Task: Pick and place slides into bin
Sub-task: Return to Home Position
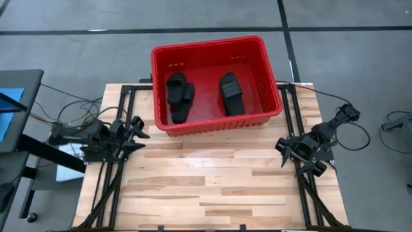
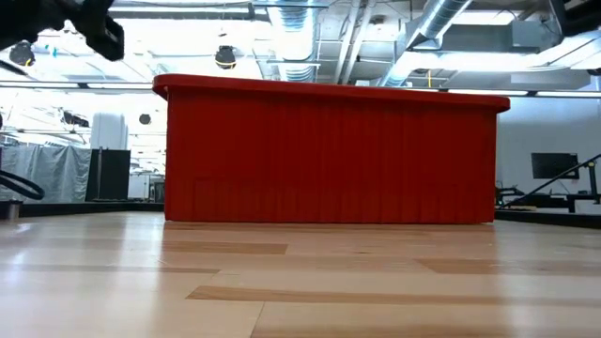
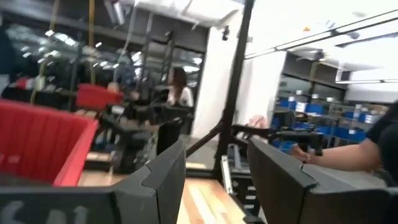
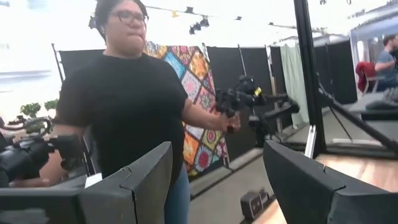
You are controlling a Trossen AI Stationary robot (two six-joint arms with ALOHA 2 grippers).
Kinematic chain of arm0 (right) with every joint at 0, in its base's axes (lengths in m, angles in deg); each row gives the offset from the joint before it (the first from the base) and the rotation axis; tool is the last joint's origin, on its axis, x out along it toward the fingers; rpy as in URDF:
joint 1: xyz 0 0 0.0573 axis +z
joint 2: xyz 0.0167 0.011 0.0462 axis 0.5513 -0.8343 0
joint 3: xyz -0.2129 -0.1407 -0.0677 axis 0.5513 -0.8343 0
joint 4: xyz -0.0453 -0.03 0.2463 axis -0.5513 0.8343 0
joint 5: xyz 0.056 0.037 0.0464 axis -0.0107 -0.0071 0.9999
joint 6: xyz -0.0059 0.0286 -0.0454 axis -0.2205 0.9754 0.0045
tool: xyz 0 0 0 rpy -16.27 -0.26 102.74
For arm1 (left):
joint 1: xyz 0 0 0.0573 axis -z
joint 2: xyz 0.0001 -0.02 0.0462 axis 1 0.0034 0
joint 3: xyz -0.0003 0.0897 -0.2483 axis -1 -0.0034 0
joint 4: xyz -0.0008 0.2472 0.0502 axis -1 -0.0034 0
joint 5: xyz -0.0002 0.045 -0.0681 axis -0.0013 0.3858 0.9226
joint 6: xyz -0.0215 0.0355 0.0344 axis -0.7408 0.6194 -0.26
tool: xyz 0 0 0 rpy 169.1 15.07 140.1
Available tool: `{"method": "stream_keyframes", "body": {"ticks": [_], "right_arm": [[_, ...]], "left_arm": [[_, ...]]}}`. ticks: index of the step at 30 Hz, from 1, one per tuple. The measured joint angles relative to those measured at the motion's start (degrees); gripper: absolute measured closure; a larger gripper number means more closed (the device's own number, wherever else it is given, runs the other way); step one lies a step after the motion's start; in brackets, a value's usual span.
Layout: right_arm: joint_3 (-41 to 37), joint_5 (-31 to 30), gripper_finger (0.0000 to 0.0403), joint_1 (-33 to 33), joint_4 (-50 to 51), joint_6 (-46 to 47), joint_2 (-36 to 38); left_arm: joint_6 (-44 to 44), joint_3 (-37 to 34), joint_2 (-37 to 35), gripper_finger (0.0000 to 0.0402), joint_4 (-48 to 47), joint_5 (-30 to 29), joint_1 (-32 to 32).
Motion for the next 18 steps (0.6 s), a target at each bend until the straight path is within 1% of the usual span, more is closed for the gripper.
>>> {"method": "stream_keyframes", "body": {"ticks": [3,6,9,12,13,16,18], "right_arm": [[0.0,0.0,0.0159,0.0,1.7,0.0,0.0],[0.0,0.0,0.0159,0.0,2.9,0.0,0.0],[0.0,0.0,0.0159,0.0,4.0,0.3,0.0],[0.0,0.0,0.0159,0.0,5.8,1.9,0.0],[0.0,0.0,0.0159,0.0,6.4,2.3,0.0],[0.0,0.0,0.0159,0.0,7.7,2.4,0.0],[0.0,0.0,0.0159,0.0,8.4,1.5,0.0]], "left_arm": [[1.6,-1.5,1.3,0.0237,-0.6,-11.1,8.8],[3.5,-3.4,2.3,0.0237,2.2,-20.9,16.9],[6.4,-5.3,2.2,0.0237,2.3,-28.4,23.1],[6.7,-6.0,1.7,0.0237,1.5,-35.2,27.6],[6.7,-6.6,1.7,0.0237,1.8,-36.6,28.8],[5.4,-8.0,1.6,0.0237,2.4,-38.4,31.3],[2.9,-8.0,1.5,0.0237,-0.3,-39.9,32.3]]}}
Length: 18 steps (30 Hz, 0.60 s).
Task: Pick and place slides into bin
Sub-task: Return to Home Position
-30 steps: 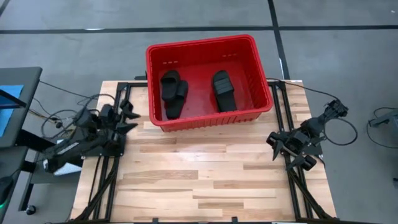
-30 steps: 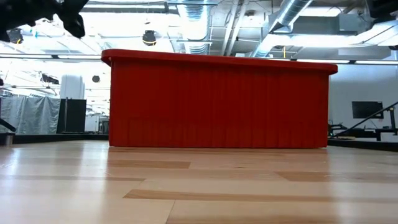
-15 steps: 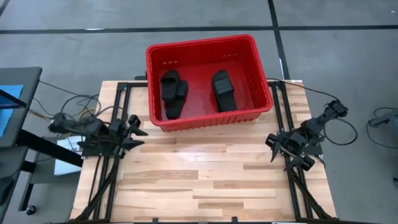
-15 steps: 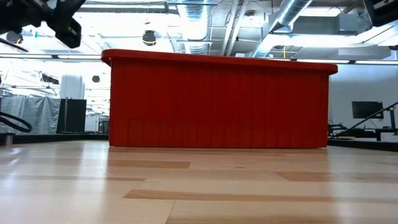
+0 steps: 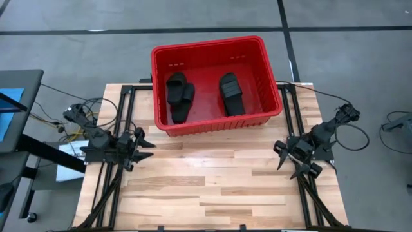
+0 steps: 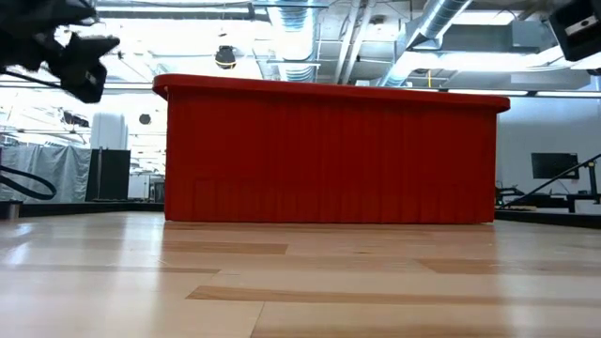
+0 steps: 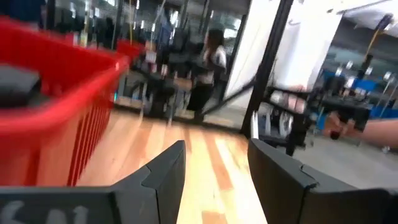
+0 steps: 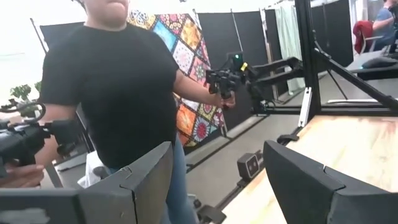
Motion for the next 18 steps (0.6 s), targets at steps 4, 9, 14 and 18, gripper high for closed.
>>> {"method": "stream_keyframes", "body": {"ticks": [4,9,14,18], "right_arm": [[-0.6,0.0,0.0159,0.0,0.9,-0.7,0.0],[-6.8,-0.2,0.0159,0.0,-2.7,-0.7,0.1],[-7.6,-3.3,0.0159,-0.1,-2.8,-3.4,0.0],[-7.6,-3.2,0.0159,-0.1,-1.7,-4.7,0.0]], "left_arm": [[-2.8,0.0,0.1,0.0237,-2.8,-3.5,1.0],[-2.7,-0.1,0.1,0.0237,-2.3,-6.6,1.2],[-3.9,-0.1,0.1,0.0237,-2.0,-7.8,1.2],[-6.0,-0.1,0.1,0.0237,-2.9,-7.7,1.2]]}}
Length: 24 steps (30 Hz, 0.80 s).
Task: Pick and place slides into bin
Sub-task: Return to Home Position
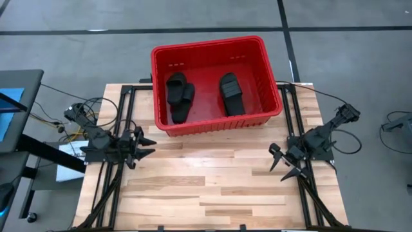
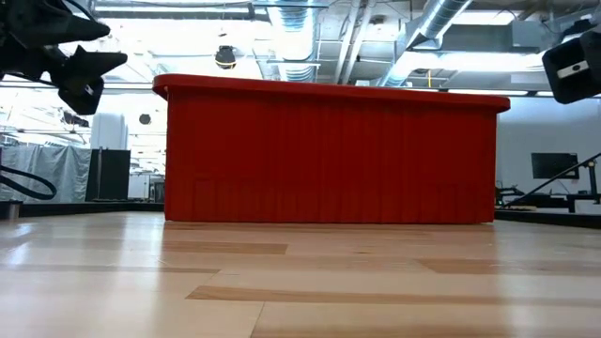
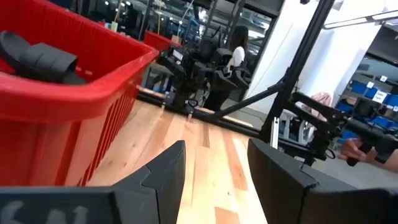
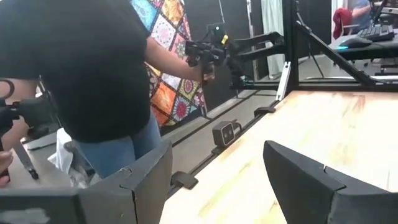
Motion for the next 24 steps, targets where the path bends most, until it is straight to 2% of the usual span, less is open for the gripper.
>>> {"method": "stream_keyframes", "body": {"ticks": [4,24], "right_arm": [[0.0,0.1,0.0159,0.0,0.4,0.0,0.0],[0.0,0.2,0.0159,0.0,1.3,0.0,0.0]], "left_arm": [[-1.8,0.0,0.0,0.0237,-2.7,0.6,0.0],[-0.6,0.0,0.0,0.0237,-2.8,1.0,0.0]]}}
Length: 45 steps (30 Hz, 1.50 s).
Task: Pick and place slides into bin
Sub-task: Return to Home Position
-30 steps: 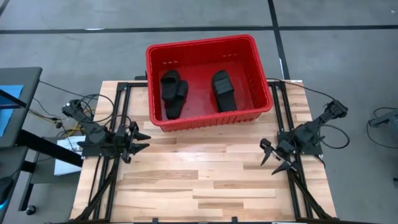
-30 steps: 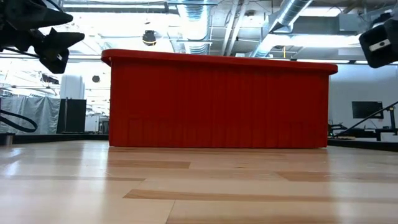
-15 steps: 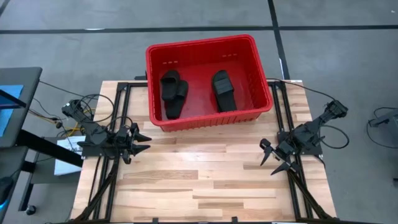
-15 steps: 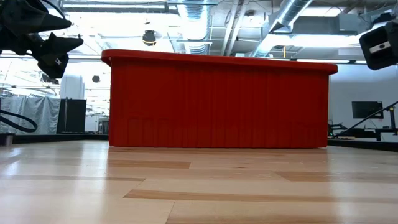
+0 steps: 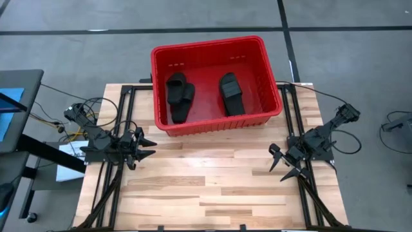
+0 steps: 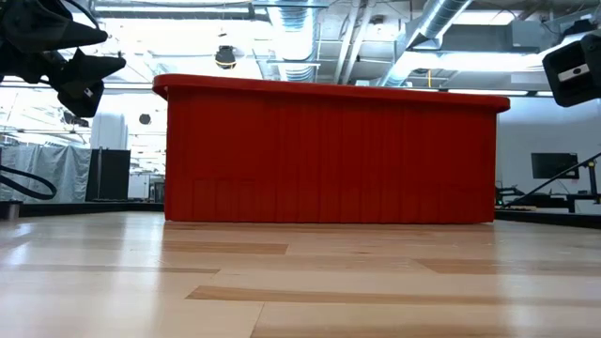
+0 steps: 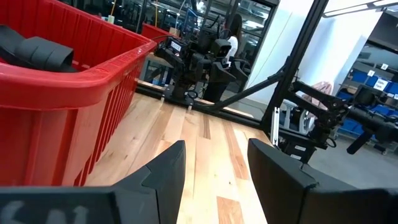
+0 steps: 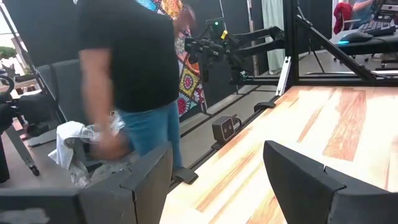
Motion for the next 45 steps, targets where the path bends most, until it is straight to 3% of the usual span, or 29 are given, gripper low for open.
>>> {"method": "stream_keyframes", "body": {"ticks": [45], "right_arm": [[-0.1,0.0,0.0159,0.0,0.0,0.0,0.0]], "left_arm": [[0.8,0.0,0.0,0.0237,-0.1,0.0,0.0]]}}
